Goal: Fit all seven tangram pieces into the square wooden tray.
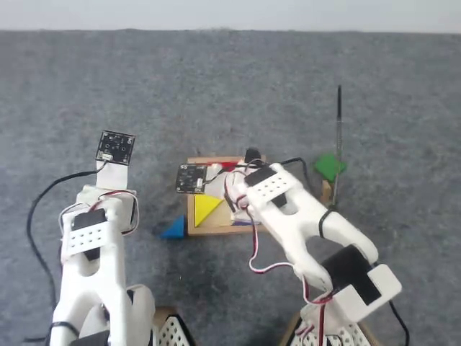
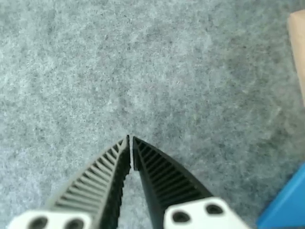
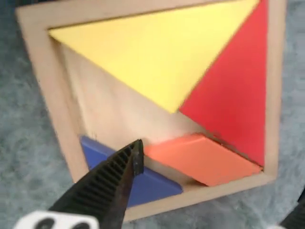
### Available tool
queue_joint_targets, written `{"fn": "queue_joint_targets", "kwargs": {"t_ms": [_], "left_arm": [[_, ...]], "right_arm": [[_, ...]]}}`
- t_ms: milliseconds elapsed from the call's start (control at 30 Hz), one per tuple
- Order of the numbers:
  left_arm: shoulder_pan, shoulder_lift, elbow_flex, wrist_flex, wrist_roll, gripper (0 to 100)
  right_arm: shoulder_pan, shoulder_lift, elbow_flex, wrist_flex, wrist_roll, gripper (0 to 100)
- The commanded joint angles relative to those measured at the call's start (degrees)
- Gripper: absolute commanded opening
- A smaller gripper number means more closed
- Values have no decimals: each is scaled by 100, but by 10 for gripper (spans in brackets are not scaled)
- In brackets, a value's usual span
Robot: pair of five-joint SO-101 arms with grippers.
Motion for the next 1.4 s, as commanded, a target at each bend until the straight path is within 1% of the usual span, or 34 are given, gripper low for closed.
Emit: {"fn": "queue_joint_targets", "kwargs": {"t_ms": [0, 700, 867, 1033, 1267, 1367], "left_arm": [[-26, -193, -13, -105, -44, 16], [-26, -193, -13, -105, -62, 16], [-26, -193, -13, -105, -62, 16], [-26, -193, -13, -105, -62, 16], [-26, -193, -13, -105, -62, 16], [-26, -193, -13, -105, -62, 16]], "right_arm": [[312, -75, -97, 13, 167, 494], [971, -84, -1556, 13, 176, 493], [1121, -84, -2110, 382, 176, 493], [1218, -31, -2629, 400, 158, 493], [1314, -22, -2752, 374, 149, 493], [1385, -22, -2708, 541, 149, 493]]}}
